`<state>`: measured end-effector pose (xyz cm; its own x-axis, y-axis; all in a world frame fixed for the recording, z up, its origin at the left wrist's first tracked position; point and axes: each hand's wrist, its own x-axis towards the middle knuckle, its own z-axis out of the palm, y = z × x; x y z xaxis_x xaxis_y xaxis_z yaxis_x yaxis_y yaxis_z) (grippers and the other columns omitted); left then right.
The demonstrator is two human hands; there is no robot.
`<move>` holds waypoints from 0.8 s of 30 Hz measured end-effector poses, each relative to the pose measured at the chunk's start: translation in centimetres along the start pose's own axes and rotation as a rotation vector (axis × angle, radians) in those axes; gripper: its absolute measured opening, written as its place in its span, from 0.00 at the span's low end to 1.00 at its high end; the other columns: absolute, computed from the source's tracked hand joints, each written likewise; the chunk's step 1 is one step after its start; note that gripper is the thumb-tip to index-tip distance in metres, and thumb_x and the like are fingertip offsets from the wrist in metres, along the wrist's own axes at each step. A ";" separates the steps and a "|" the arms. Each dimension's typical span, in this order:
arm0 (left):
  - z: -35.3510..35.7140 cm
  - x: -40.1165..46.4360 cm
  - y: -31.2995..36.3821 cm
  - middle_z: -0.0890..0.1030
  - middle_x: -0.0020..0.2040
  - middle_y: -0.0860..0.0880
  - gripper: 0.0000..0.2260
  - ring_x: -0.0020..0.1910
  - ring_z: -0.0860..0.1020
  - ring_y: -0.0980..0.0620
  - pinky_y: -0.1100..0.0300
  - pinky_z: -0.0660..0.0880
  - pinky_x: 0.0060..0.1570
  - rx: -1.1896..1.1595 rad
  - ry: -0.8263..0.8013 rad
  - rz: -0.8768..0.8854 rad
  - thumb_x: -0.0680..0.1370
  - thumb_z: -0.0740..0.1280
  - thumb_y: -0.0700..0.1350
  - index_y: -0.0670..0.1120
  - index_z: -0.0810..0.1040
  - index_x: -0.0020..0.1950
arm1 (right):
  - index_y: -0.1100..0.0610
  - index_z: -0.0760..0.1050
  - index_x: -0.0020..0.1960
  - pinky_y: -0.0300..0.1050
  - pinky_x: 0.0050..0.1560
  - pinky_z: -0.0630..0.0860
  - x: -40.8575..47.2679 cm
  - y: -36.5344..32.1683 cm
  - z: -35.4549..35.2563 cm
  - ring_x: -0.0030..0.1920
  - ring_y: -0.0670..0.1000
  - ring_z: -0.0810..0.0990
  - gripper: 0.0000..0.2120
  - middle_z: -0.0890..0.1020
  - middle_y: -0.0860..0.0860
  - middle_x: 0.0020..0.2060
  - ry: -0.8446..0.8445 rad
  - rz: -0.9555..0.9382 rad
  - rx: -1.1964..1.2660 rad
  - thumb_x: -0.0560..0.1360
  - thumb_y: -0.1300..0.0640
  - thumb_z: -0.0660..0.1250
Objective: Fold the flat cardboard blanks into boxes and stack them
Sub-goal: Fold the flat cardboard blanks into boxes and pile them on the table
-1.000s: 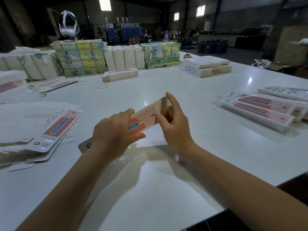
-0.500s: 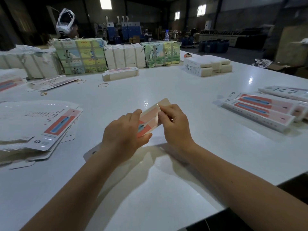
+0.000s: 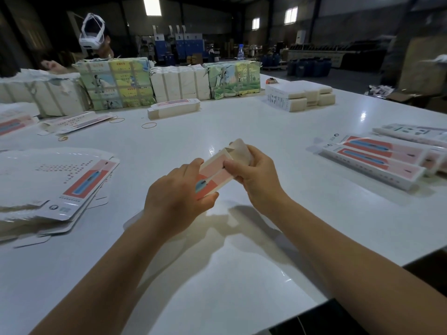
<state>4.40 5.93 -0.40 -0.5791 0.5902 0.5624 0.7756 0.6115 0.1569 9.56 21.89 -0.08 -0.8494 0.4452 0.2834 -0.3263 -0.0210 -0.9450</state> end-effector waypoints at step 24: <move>-0.4 0.1 -0.3 0.81 0.42 0.38 0.28 0.34 0.78 0.38 0.50 0.77 0.32 0.144 0.130 0.077 0.64 0.79 0.46 0.34 0.76 0.59 | 0.55 0.81 0.48 0.44 0.53 0.79 -0.6 -0.3 0.9 0.47 0.51 0.83 0.13 0.85 0.50 0.42 0.026 0.025 0.189 0.75 0.70 0.64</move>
<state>4.27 5.58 -0.07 -0.4746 0.5707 0.6702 0.7671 0.6416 -0.0031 9.76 20.81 0.17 -0.8480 0.4654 0.2536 -0.3795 -0.1991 -0.9035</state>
